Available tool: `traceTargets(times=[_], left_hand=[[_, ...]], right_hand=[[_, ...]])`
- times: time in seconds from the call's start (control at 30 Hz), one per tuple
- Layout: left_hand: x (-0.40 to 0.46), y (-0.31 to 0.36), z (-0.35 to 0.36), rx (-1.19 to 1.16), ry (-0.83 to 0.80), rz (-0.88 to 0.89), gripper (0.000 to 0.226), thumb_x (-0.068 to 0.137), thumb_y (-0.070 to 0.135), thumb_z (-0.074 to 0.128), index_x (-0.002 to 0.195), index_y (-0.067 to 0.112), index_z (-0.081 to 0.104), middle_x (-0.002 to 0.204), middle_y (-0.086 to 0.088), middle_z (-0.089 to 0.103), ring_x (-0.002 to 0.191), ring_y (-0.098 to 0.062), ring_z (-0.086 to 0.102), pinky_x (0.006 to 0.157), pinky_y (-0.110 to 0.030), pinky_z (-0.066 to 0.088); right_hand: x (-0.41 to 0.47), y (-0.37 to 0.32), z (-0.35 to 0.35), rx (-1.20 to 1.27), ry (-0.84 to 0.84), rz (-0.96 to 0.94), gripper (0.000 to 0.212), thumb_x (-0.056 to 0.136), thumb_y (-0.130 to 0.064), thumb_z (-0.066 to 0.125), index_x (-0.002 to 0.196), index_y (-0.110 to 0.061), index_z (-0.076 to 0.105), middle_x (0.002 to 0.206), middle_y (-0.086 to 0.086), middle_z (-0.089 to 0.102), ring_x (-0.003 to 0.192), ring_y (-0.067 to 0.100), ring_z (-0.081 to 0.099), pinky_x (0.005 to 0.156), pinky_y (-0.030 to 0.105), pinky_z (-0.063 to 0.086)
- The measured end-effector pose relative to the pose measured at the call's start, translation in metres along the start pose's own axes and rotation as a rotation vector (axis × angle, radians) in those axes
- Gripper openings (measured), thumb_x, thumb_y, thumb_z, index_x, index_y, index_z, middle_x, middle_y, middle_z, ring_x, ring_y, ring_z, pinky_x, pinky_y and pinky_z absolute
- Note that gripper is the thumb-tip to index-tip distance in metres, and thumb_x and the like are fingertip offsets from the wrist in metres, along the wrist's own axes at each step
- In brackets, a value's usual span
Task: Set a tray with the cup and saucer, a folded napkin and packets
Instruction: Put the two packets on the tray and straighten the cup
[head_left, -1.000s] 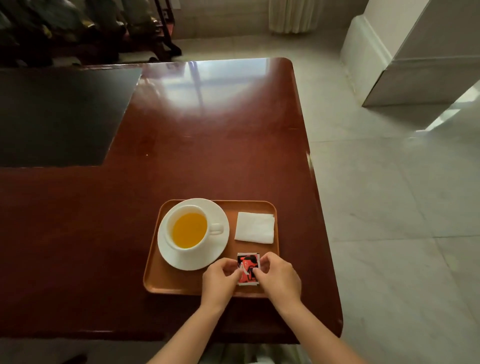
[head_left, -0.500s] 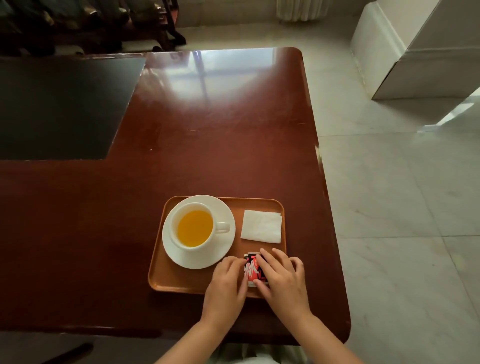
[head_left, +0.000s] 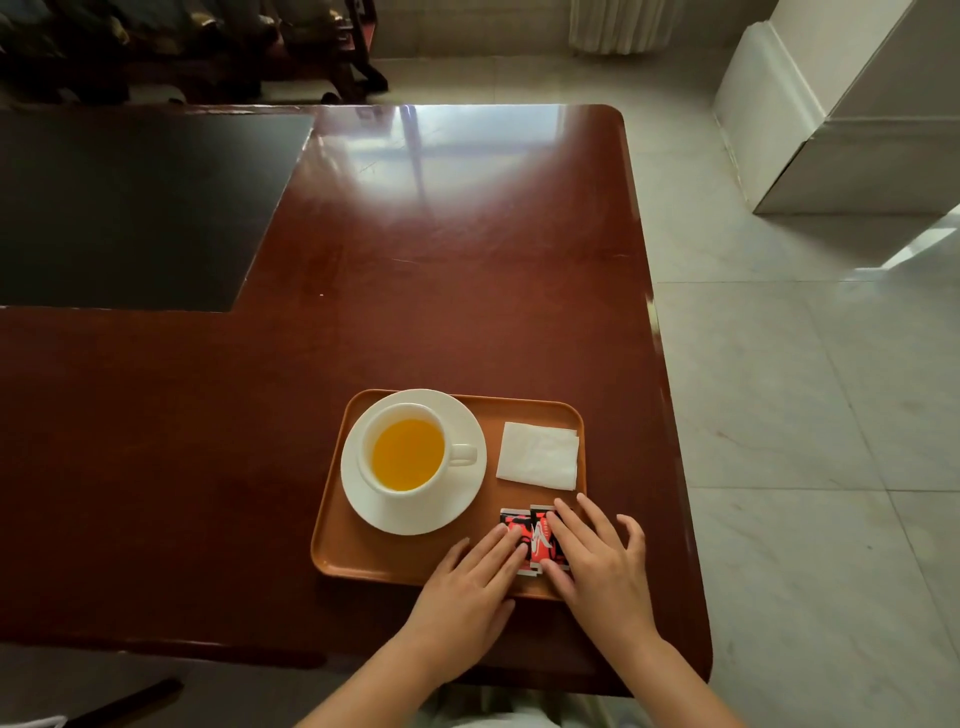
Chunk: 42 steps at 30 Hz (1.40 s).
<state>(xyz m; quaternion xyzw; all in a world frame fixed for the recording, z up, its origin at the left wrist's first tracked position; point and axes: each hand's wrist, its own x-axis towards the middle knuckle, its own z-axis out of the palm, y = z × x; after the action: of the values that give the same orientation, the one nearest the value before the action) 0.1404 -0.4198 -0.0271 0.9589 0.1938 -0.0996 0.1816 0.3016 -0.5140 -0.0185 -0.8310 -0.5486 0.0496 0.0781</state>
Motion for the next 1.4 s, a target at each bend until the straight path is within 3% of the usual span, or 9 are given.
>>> traceTargets(times=[0.23,0.37,0.53,0.7,0.83,0.93,1.03,1.2,1.4], left_hand=[[-0.005,0.001,-0.012,0.067,0.027,-0.027,0.055,0.086,0.041,0.054,0.137,0.020,0.046,0.146,0.003,0.043,0.136,-0.014,0.035,0.101,-0.037,0.045],[-0.004,0.002,-0.006,0.042,0.026,-0.025,0.056,0.096,0.039,0.025,0.148,0.019,0.019,0.157,0.002,0.012,0.144,-0.016,0.001,0.115,-0.041,0.020],[-0.006,0.002,-0.013,0.034,0.062,-0.013,0.060,0.094,0.045,0.025,0.149,0.024,0.009,0.158,0.002,0.007,0.144,-0.018,-0.003,0.116,-0.041,0.016],[-0.010,-0.001,-0.036,-0.060,0.276,0.082,0.048,0.092,0.035,0.041,0.137,0.017,0.045,0.144,-0.003,0.046,0.135,-0.019,0.039,0.105,-0.033,0.040],[-0.018,-0.012,-0.060,-0.254,0.499,0.103,0.027,0.090,0.020,0.052,0.113,0.014,0.064,0.110,-0.001,0.070,0.102,-0.011,0.063,0.086,-0.019,0.051],[-0.025,-0.028,-0.075,-0.369,0.709,-0.045,0.018,0.088,0.017,0.054,0.098,0.011,0.068,0.093,0.000,0.071,0.084,-0.007,0.066,0.073,-0.017,0.054],[-0.027,-0.058,-0.091,-0.507,0.840,-0.344,0.012,0.087,0.008,0.062,0.096,0.014,0.066,0.088,0.004,0.067,0.077,-0.004,0.063,0.064,-0.015,0.052],[-0.020,-0.128,-0.110,-0.684,0.682,-0.738,0.019,0.086,0.015,0.063,0.105,0.016,0.064,0.092,0.003,0.067,0.079,-0.001,0.059,0.061,-0.011,0.040],[-0.003,-0.164,-0.107,-0.587,0.395,-0.750,0.024,0.083,0.017,0.068,0.105,0.007,0.069,0.096,-0.007,0.073,0.084,-0.016,0.067,0.076,-0.026,0.051]], right_hand=[[-0.001,-0.004,-0.001,-0.012,-0.005,-0.001,0.050,0.064,-0.036,0.081,0.109,-0.020,0.068,0.119,0.000,0.067,0.117,0.023,0.057,0.090,0.051,0.045],[-0.002,-0.003,-0.003,-0.018,-0.010,-0.002,0.050,0.063,-0.035,0.081,0.109,-0.019,0.068,0.118,0.000,0.067,0.117,0.022,0.057,0.089,0.051,0.045],[0.002,-0.004,-0.007,0.015,-0.001,0.012,0.050,0.065,-0.034,0.081,0.110,-0.020,0.067,0.119,0.002,0.067,0.117,0.023,0.057,0.091,0.052,0.044],[0.014,-0.011,-0.014,0.108,0.049,0.036,0.041,0.069,-0.028,0.078,0.108,-0.019,0.067,0.116,0.003,0.067,0.114,0.023,0.059,0.095,0.050,0.042],[0.028,-0.020,-0.023,0.276,0.048,0.083,0.036,0.074,-0.022,0.075,0.108,-0.017,0.066,0.107,0.001,0.069,0.104,0.019,0.062,0.092,0.042,0.044],[0.045,-0.031,-0.030,0.497,-0.002,0.169,0.033,0.082,-0.020,0.068,0.114,-0.016,0.062,0.111,0.002,0.067,0.105,0.016,0.060,0.091,0.033,0.047],[0.064,-0.042,-0.033,0.675,-0.047,0.285,0.036,0.084,-0.016,0.066,0.119,-0.015,0.058,0.115,0.004,0.065,0.097,0.012,0.060,0.085,0.027,0.051],[0.091,-0.061,-0.028,0.799,-0.153,0.415,0.041,0.084,-0.015,0.065,0.124,-0.013,0.054,0.115,0.008,0.064,0.086,0.009,0.056,0.077,0.025,0.048],[0.100,-0.077,-0.009,0.764,-0.203,0.524,0.032,0.084,-0.016,0.065,0.115,-0.011,0.059,0.113,0.010,0.066,0.097,0.019,0.059,0.079,0.030,0.048]])
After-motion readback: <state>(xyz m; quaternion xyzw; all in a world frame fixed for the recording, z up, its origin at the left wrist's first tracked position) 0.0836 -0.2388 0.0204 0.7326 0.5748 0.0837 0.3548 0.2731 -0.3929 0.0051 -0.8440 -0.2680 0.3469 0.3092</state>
